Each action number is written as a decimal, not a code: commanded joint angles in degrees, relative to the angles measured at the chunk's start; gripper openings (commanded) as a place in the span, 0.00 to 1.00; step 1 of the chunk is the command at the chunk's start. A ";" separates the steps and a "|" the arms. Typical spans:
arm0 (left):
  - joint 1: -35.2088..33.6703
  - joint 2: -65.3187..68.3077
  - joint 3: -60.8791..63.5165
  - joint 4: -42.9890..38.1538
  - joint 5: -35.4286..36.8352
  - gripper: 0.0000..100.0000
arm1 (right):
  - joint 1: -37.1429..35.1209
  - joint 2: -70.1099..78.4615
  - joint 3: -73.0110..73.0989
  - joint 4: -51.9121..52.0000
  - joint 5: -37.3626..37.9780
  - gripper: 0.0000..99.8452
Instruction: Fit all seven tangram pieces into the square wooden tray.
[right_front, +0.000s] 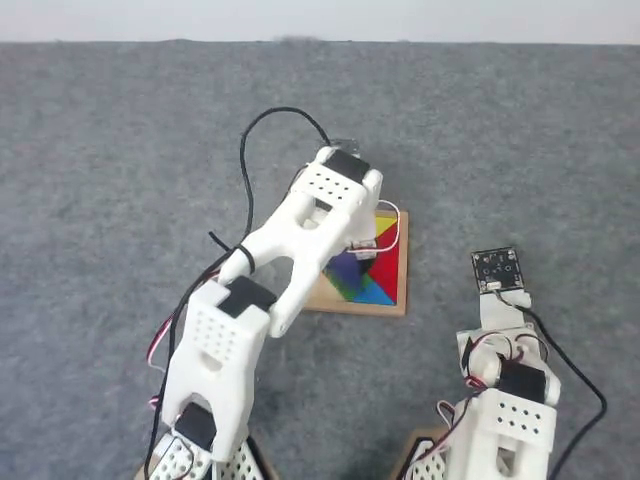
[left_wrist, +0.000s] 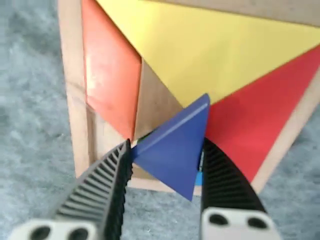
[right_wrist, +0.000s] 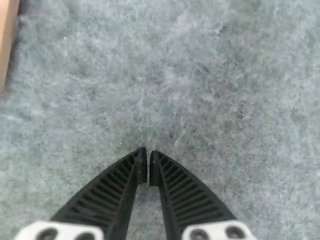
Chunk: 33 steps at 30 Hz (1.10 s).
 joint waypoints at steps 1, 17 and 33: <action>0.44 -7.03 3.56 -2.29 0.62 0.20 | -0.22 -1.10 -0.35 -0.04 1.93 0.02; -8.44 -35.60 13.67 -7.03 -5.98 0.29 | -0.31 -1.10 -0.35 -0.04 1.93 0.02; -25.93 -78.51 84.70 -73.67 -30.24 0.01 | -0.31 -1.10 -0.35 -0.04 1.76 0.02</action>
